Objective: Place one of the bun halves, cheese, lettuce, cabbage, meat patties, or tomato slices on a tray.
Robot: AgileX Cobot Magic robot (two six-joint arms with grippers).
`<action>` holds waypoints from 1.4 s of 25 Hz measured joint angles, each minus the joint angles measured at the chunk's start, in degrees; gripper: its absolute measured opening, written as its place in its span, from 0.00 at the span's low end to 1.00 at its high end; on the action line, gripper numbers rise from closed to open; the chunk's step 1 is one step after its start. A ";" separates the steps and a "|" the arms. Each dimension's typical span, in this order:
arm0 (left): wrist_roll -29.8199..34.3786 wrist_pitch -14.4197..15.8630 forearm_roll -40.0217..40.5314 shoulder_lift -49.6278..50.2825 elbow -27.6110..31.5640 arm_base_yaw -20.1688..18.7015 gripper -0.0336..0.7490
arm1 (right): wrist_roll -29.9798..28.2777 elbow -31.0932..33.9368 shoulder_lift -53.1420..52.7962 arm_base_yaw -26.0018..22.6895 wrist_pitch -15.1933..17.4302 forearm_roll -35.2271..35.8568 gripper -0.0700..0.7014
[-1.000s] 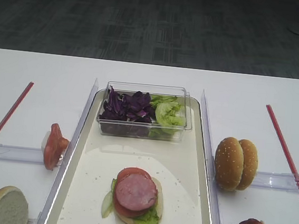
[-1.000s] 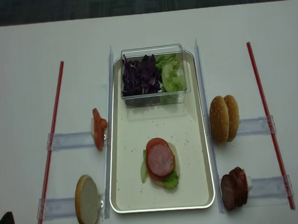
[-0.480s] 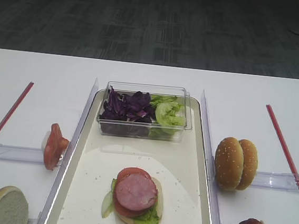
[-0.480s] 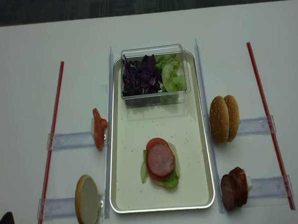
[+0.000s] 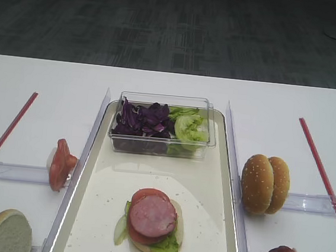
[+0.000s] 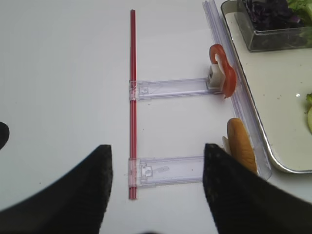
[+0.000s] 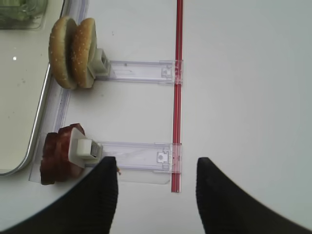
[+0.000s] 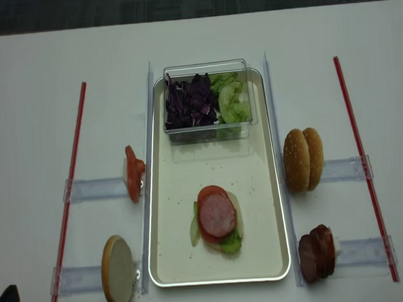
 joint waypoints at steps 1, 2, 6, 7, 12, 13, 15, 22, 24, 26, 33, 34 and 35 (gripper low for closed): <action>0.00 0.00 0.00 0.00 0.00 0.00 0.53 | 0.00 0.00 -0.81 0.00 0.00 0.00 0.61; 0.00 0.00 0.00 0.00 0.00 0.00 0.53 | 0.08 0.00 -1.59 0.00 0.00 0.00 0.61; 0.00 0.00 0.00 0.00 0.00 0.00 0.53 | 0.08 0.00 -4.63 0.00 0.00 0.00 0.61; 0.00 0.00 0.00 0.00 0.00 0.00 0.53 | 0.08 0.00 -5.38 0.00 0.00 0.00 0.61; 0.00 0.00 0.00 0.00 0.00 0.00 0.53 | 0.22 0.00 -9.53 0.00 0.24 0.00 0.61; 0.00 0.00 0.00 0.00 0.00 0.00 0.53 | 0.22 0.00 -10.49 0.00 0.24 0.00 0.61; 0.00 0.00 0.00 0.00 0.00 0.00 0.53 | 0.22 0.00 -12.18 0.00 0.35 0.00 0.61; 0.00 0.00 0.00 0.00 0.00 0.00 0.53 | -0.57 0.00 -15.02 0.00 0.71 -0.04 0.61; 0.00 0.00 0.00 0.00 0.00 0.00 0.53 | -0.57 0.00 -15.02 0.00 0.71 -0.04 0.61; 0.00 0.00 0.00 0.00 0.00 0.00 0.53 | -0.66 0.00 -15.02 0.00 0.71 -0.04 0.61; 0.00 0.00 0.00 0.00 0.00 0.00 0.53 | -0.66 0.00 -15.02 0.00 0.71 -0.04 0.61; 0.00 0.00 0.00 0.00 0.00 0.00 0.53 | -0.66 0.00 -15.02 0.00 0.71 -0.04 0.61; 0.00 0.00 0.00 0.00 0.00 0.00 0.53 | -0.66 0.00 -15.02 0.00 0.71 -0.04 0.61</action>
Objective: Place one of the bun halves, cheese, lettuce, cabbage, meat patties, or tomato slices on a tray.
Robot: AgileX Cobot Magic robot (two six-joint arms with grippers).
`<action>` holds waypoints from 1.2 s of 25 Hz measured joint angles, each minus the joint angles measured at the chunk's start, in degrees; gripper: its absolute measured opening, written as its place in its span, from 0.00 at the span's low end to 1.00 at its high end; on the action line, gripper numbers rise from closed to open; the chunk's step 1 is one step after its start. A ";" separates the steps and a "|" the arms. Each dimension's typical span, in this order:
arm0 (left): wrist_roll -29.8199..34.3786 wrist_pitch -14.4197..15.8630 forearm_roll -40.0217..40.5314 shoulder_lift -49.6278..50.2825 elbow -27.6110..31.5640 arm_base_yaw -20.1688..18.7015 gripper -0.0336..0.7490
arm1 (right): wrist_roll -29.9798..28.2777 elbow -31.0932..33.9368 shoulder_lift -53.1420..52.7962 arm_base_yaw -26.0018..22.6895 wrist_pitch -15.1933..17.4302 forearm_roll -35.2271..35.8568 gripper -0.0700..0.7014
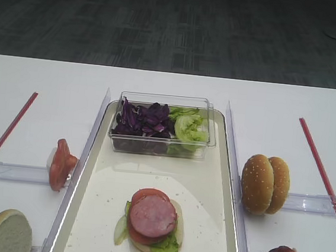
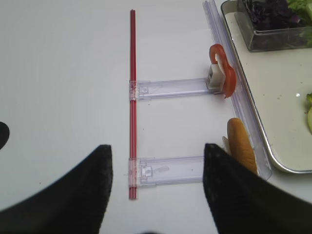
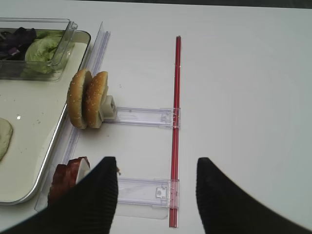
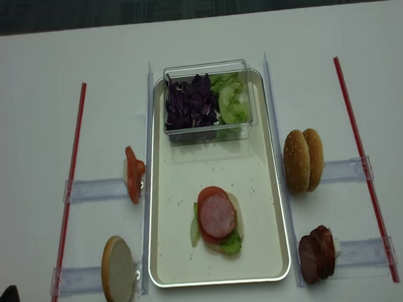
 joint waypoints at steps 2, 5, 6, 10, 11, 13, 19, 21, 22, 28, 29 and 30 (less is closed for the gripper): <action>0.00 0.00 0.00 0.00 0.00 0.00 0.53 | 0.00 0.00 0.00 0.00 0.00 0.00 0.61; 0.00 0.00 0.00 0.00 0.00 0.00 0.53 | 0.00 0.00 0.00 0.00 0.00 0.00 0.61; 0.00 0.00 0.00 0.00 0.00 0.00 0.53 | 0.00 0.00 0.00 0.00 0.00 0.00 0.61; 0.00 0.00 0.00 0.00 0.00 0.00 0.53 | 0.00 0.00 0.00 0.00 0.00 0.00 0.61; 0.00 0.00 -0.15 0.00 0.00 0.00 0.53 | 0.00 0.00 0.00 0.00 0.00 0.00 0.61; 0.00 0.00 -0.27 0.00 0.00 0.00 0.53 | 0.00 0.00 0.00 0.00 0.00 0.00 0.61; 0.00 0.00 -0.38 0.00 0.00 0.00 0.53 | -0.13 0.00 0.00 0.00 0.00 -0.09 0.61; 0.00 0.00 -0.38 0.00 0.00 0.00 0.53 | -0.13 0.00 0.00 0.00 0.00 -0.09 0.63; 0.00 0.00 -0.38 0.00 0.00 0.00 0.53 | -0.13 0.00 0.00 0.00 0.00 -0.09 0.64; 0.00 0.00 -0.38 0.00 0.00 0.00 0.53 | -0.13 0.00 0.00 0.00 0.00 -0.09 0.65; 0.00 0.00 -0.38 0.00 0.00 0.00 0.53 | -0.13 0.00 0.00 0.00 0.00 -0.09 0.65; 0.00 0.00 -0.38 0.00 0.00 0.00 0.53 | -0.13 0.00 0.00 0.00 0.00 -0.09 0.65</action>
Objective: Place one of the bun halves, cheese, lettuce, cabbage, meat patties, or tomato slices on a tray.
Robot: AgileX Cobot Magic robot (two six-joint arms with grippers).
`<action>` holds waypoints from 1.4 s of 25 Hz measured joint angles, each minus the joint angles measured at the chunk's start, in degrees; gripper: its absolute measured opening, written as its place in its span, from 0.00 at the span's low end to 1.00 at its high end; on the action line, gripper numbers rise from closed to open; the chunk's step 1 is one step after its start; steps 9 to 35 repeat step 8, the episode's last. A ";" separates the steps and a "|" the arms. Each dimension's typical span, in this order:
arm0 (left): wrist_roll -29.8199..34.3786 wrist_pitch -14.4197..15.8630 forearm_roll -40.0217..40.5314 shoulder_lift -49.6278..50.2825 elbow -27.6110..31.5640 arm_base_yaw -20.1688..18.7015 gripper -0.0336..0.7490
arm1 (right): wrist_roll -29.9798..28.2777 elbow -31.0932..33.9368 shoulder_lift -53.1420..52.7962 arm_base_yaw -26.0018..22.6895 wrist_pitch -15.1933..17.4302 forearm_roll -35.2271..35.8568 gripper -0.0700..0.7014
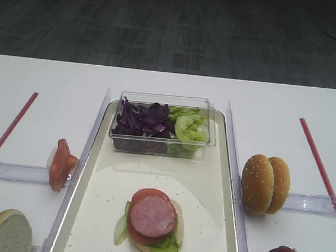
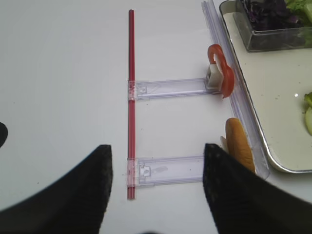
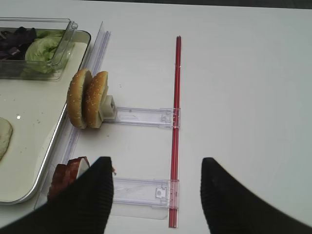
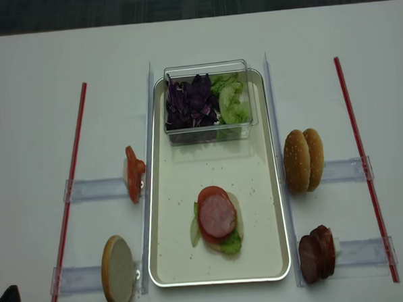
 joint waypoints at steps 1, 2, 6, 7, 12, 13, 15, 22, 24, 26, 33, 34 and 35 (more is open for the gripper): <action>0.00 0.00 0.00 0.00 0.00 0.00 0.53 | 0.00 0.00 0.00 0.00 0.00 0.00 0.65; 0.00 0.00 0.00 0.00 0.00 0.00 0.53 | 0.00 0.00 0.00 0.00 0.00 0.00 0.65; 0.00 0.00 0.00 0.00 0.00 0.00 0.53 | 0.00 0.00 0.00 0.00 0.00 0.00 0.65; 0.00 0.00 0.00 0.00 0.00 0.00 0.53 | 0.00 0.00 0.00 0.00 0.00 0.00 0.65; 0.00 0.00 0.00 0.00 0.00 0.00 0.53 | 0.00 0.00 0.00 0.00 0.00 0.00 0.65; 0.00 0.00 0.00 0.00 0.00 0.00 0.53 | 0.00 0.00 0.00 0.00 0.00 0.00 0.65; 0.00 0.00 0.00 0.00 0.00 0.00 0.53 | 0.00 0.00 0.00 0.00 0.00 0.00 0.65; 0.00 0.00 0.00 0.00 0.00 0.00 0.53 | 0.00 0.00 0.00 0.00 0.00 0.00 0.65; 0.00 0.00 0.00 0.00 0.00 0.00 0.53 | 0.00 0.00 0.00 0.00 0.00 0.00 0.65; 0.00 0.00 0.00 0.00 0.00 0.00 0.53 | 0.00 0.00 0.00 0.00 0.00 0.00 0.65; 0.00 0.00 0.00 0.00 0.00 0.00 0.53 | 0.00 0.00 0.00 0.00 0.00 0.00 0.65; 0.00 0.00 0.00 0.00 0.00 0.00 0.53 | 0.00 0.00 0.00 0.00 0.00 0.00 0.65; 0.00 0.00 0.00 0.00 0.00 0.00 0.53 | 0.00 0.00 0.00 0.00 0.00 0.00 0.65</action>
